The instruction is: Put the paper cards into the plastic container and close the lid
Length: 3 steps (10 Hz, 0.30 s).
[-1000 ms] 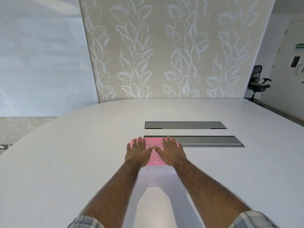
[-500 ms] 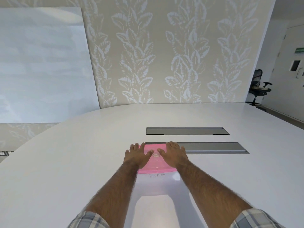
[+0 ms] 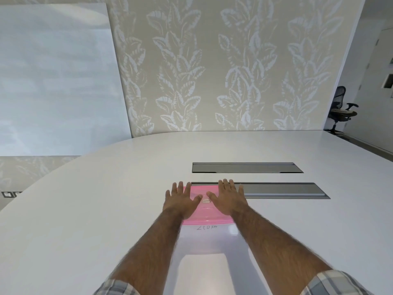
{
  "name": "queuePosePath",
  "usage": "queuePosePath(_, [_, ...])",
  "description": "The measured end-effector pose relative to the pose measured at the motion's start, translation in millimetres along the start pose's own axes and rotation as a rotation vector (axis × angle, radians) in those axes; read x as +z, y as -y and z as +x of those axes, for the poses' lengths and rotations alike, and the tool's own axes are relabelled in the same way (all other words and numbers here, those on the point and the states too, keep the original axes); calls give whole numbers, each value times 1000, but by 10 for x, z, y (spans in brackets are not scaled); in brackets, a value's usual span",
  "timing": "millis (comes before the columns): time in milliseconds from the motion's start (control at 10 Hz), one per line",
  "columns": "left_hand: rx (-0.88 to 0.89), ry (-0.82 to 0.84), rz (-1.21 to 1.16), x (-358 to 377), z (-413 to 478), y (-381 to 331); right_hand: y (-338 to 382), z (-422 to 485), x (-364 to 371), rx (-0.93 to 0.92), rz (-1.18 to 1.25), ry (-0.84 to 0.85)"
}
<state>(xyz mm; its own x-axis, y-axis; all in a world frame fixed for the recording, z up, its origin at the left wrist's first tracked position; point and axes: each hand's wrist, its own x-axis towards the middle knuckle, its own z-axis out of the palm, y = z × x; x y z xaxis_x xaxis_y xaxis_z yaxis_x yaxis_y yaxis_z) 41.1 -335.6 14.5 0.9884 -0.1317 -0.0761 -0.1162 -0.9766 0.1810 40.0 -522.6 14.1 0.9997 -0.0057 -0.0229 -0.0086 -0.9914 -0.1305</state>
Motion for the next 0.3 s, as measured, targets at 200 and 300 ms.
queuePosePath(200, [18,-45,-78,-112,-51,-21,45,-82,-84,-31,-2,-141])
queuePosePath(300, [44,-85,-96,-196,-48,-9,45,-102,-138,-52,-7,-187])
